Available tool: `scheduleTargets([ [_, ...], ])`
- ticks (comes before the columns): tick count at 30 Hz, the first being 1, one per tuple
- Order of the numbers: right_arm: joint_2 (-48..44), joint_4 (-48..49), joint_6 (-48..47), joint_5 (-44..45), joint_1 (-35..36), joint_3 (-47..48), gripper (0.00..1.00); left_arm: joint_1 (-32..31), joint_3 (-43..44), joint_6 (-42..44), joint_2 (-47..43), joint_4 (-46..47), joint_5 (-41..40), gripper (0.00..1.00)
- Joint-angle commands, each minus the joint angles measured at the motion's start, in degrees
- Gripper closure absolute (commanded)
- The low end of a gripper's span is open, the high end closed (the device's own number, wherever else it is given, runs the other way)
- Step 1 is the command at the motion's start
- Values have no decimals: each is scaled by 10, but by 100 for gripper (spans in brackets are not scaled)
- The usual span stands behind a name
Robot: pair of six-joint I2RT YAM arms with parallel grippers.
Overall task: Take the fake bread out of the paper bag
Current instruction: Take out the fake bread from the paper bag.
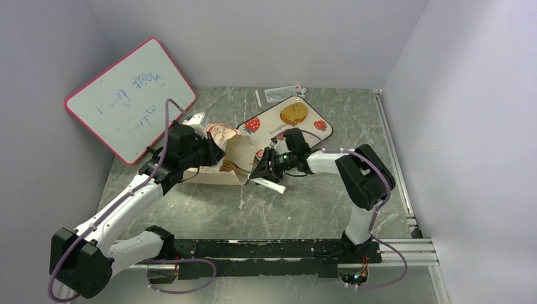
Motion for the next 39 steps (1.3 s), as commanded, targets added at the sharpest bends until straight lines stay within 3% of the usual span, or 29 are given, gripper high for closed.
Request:
scheduleTargets([
  [1,22,34,16,11,16,34,53,-4,7,-6,0,19,52,93],
  [10,60,22,14,7,21,91,54,-5,8,3,4,12,60,93],
  [15,58,-22,-9,-2,21,113,76,-5,16,6,-6,-2,35,93],
  [22,-3,-109,-56,18,13,108,92,-5,20,6,-35,-25,-35,93],
  [29,-89,-173,-94,41,-34,55,95,-5,1,-2,-58,-32,-63,93],
  [39,-171,-271,-160,56,-74,52,95,-6,2,-21,-43,-41,-111,93],
])
